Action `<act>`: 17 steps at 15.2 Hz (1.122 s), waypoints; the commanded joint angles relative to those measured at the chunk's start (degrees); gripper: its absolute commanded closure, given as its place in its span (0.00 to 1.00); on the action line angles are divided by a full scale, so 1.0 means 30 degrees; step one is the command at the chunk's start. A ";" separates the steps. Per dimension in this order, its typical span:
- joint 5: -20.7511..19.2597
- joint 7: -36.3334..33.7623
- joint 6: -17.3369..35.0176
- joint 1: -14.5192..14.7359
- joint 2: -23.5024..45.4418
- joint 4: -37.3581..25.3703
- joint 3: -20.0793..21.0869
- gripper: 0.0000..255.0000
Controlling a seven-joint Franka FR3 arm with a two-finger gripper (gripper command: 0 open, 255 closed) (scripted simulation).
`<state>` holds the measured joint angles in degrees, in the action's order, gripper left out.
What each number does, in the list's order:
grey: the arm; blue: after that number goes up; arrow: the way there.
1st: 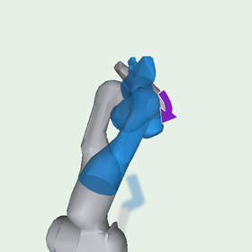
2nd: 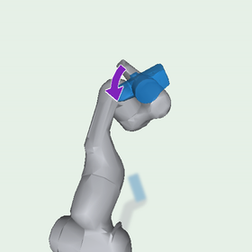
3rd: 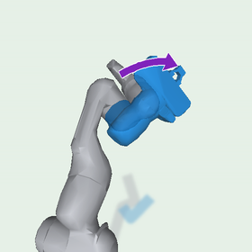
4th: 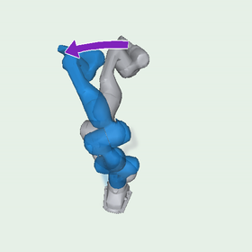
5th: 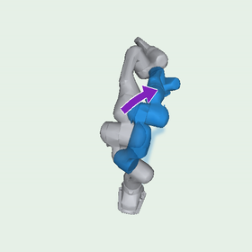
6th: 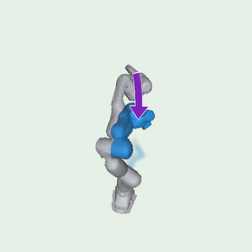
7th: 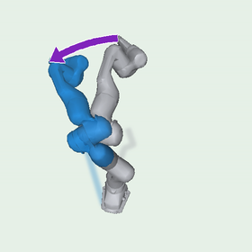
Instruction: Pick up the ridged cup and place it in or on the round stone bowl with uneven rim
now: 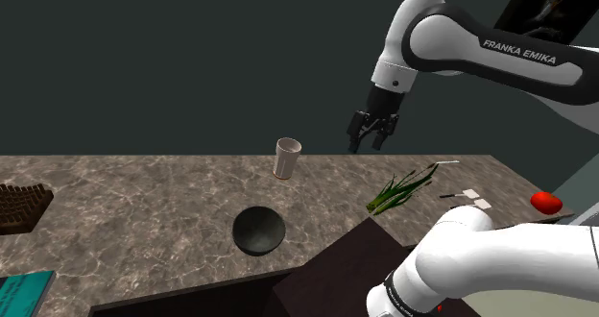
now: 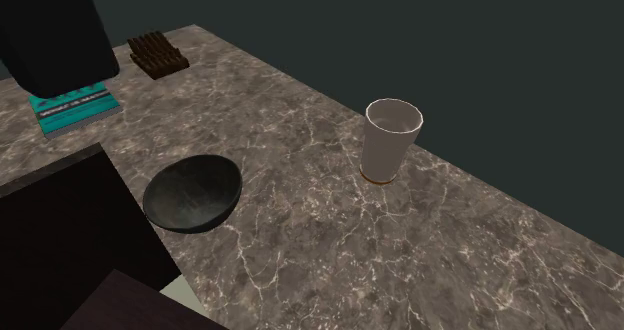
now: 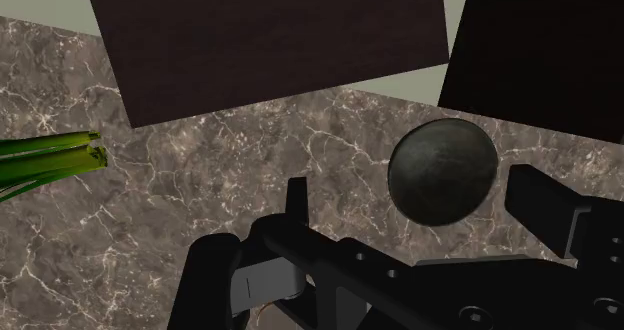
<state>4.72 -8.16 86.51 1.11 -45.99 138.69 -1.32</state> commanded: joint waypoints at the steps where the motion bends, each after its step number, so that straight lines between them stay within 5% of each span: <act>1: 0.0000 0.0000 0.0000 0.0000 0.0000 0.0000 0.0000 0.00; 17: -0.0592 0.3927 0.8512 -0.0518 0.9936 -0.1880 -0.2676 0.00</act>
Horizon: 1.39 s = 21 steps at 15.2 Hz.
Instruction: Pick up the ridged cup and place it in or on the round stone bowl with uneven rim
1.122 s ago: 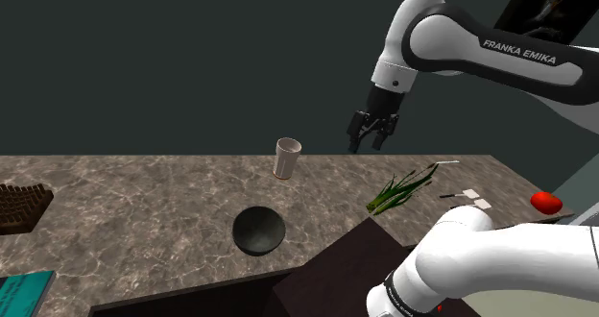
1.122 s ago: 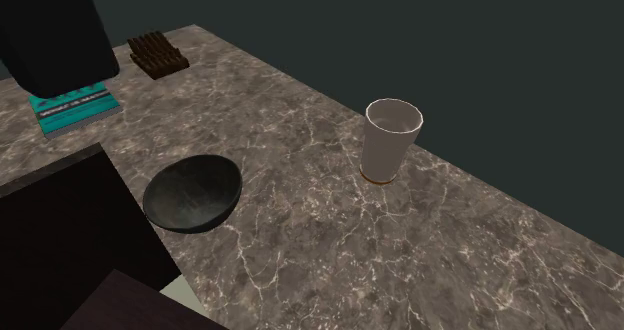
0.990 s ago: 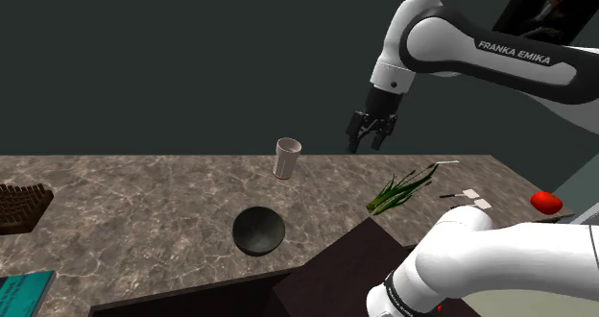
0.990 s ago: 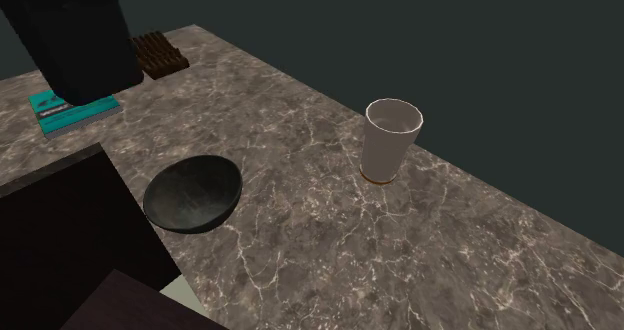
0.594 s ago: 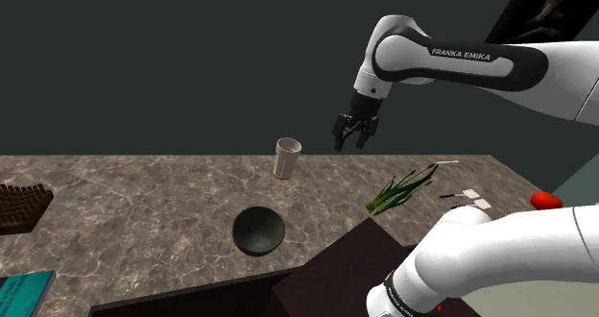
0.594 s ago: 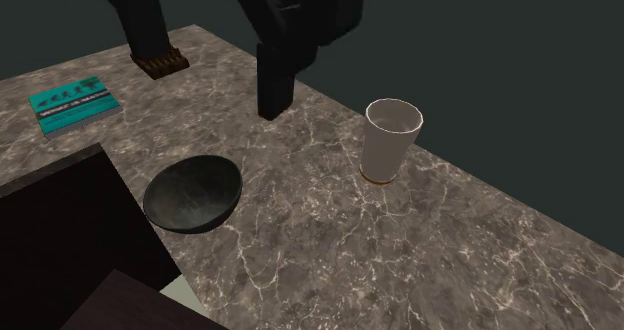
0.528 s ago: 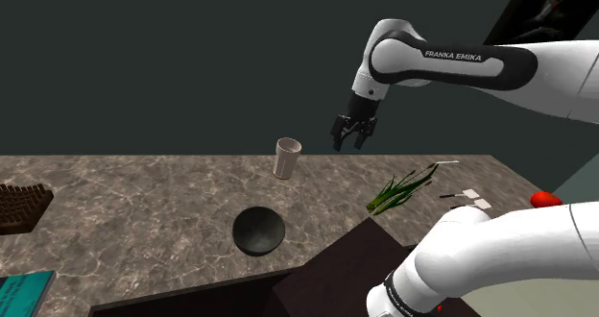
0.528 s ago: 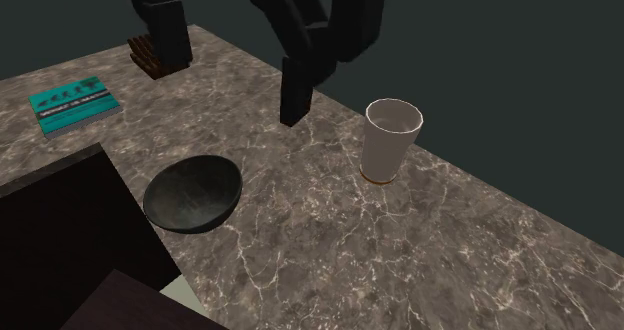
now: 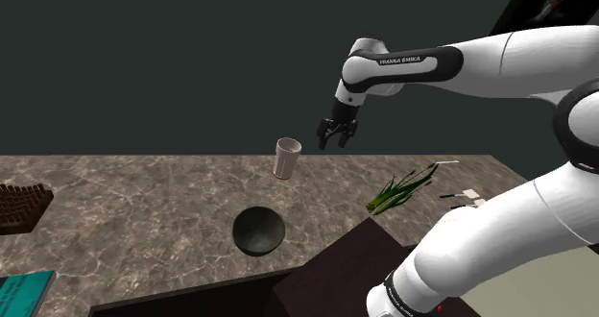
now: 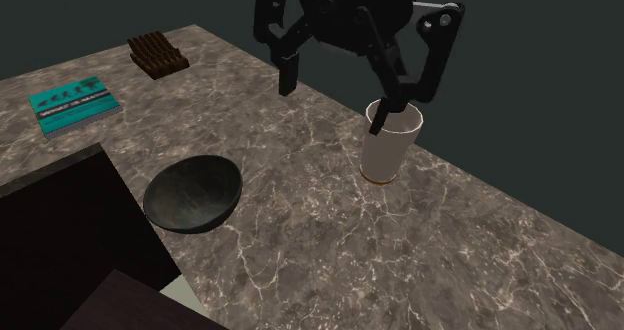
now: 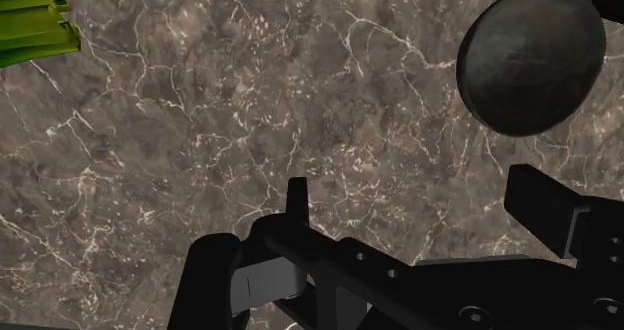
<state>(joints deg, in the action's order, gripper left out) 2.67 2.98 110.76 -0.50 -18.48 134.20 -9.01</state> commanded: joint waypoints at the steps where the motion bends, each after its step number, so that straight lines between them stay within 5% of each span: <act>1: 0.0184 0.0475 0.0823 0.0008 0.1482 -0.0726 -0.0256 0.00; 11: 0.1927 0.3172 0.3414 -0.0458 0.8819 -0.5545 -0.1095 0.00; 21: 0.3730 0.5029 0.3493 -0.1893 1.6400 -1.3113 -0.0776 0.00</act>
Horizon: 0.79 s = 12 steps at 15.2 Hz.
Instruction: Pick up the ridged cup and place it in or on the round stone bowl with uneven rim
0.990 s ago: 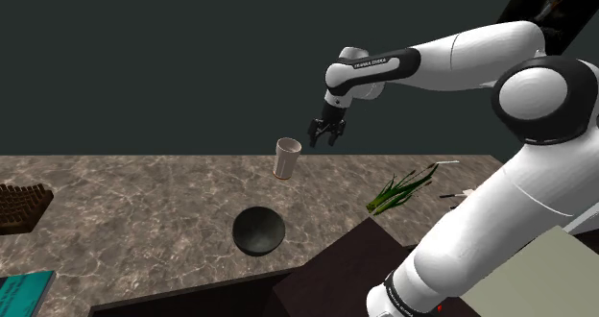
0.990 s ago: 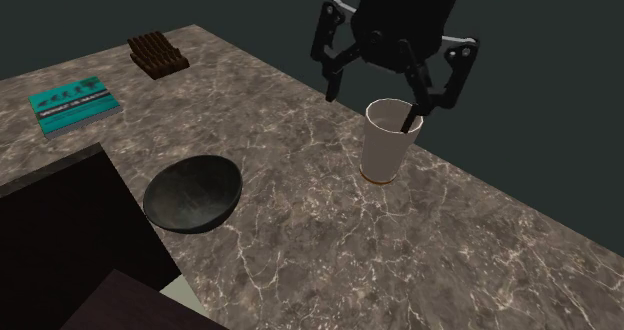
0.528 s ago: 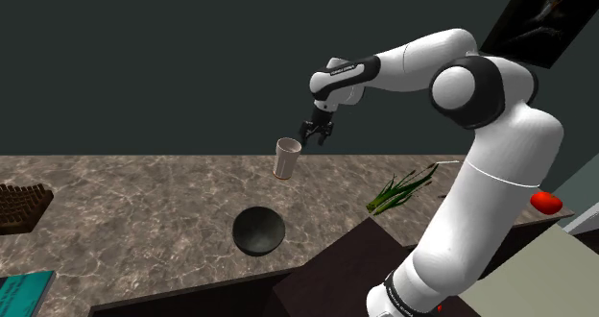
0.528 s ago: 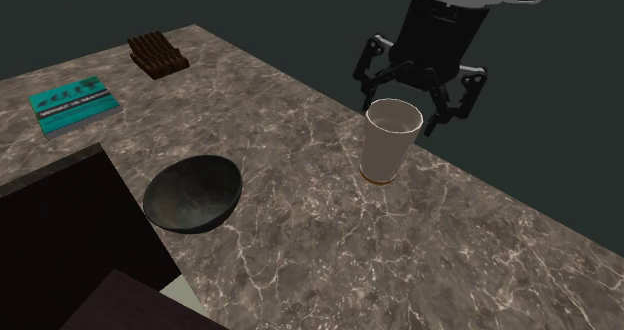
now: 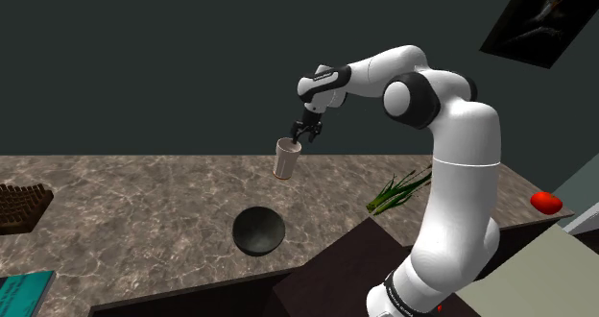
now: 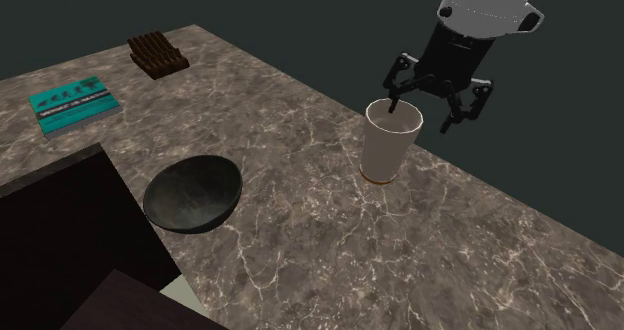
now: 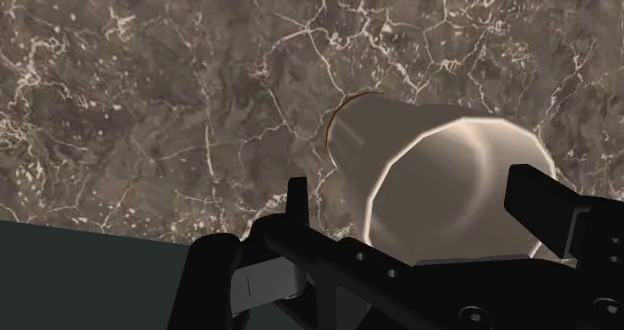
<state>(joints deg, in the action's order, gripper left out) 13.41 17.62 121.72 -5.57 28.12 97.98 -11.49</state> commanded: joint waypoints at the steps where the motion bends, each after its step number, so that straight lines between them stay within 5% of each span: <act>1: 0.0271 0.0246 -0.0297 -0.0382 0.1667 -0.1998 0.0118 0.00; 12: 0.0627 0.0475 0.1013 -0.0501 0.3210 -0.2243 0.0386 0.00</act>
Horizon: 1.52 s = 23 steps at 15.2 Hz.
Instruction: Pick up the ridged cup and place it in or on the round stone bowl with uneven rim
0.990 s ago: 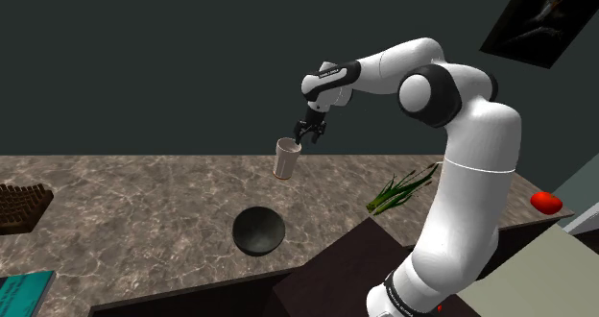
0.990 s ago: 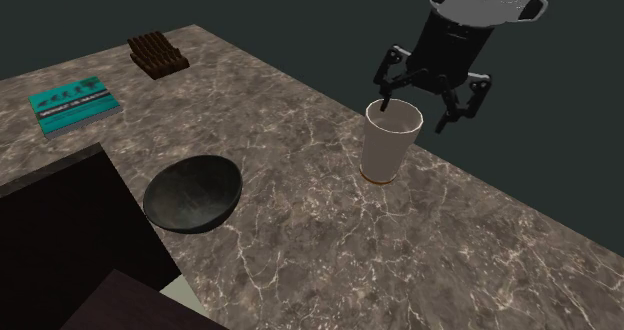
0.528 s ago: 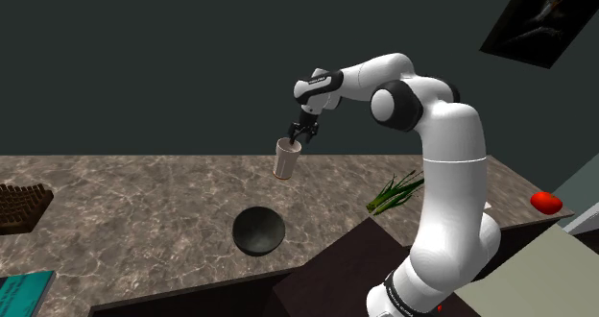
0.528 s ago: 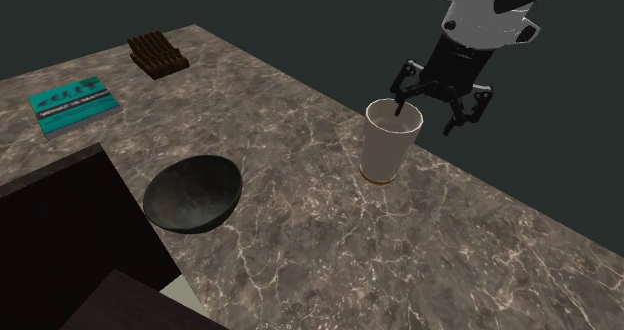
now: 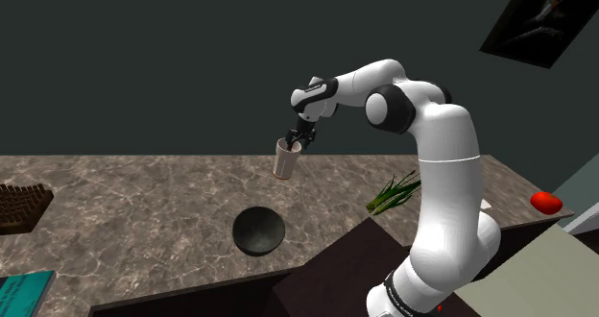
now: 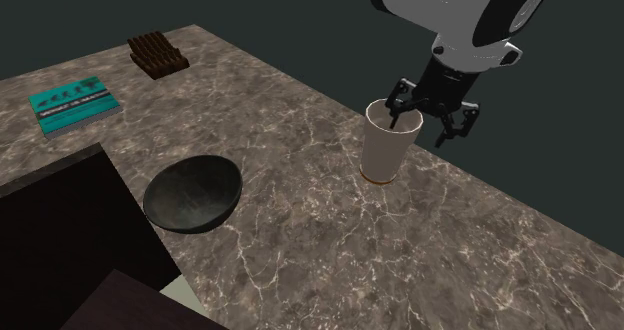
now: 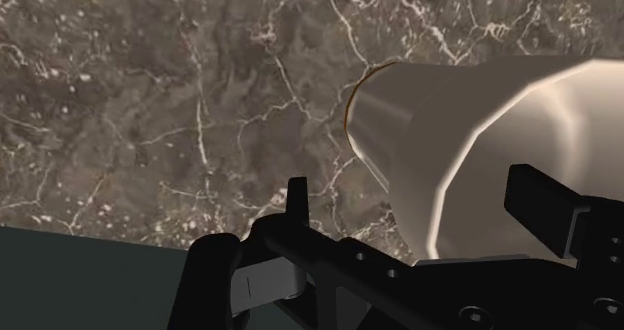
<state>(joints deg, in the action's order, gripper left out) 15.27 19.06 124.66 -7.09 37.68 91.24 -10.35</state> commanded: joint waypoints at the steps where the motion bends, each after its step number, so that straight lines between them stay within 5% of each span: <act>1: 0.0007 -0.0004 0.0034 0.0006 0.0023 0.0002 0.0007 0.00; 5: 0.0007 -0.0004 0.0031 0.0006 0.0023 0.0000 0.0007 0.00; 6: 0.0007 -0.0004 0.0031 0.0006 0.0023 0.0000 0.0007 1.00; 23: -0.0309 -0.0308 -0.1383 0.0109 -0.1112 -0.0307 -0.0192 1.00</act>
<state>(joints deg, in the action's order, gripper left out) 14.46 18.25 121.09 -6.79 34.74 90.55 -10.86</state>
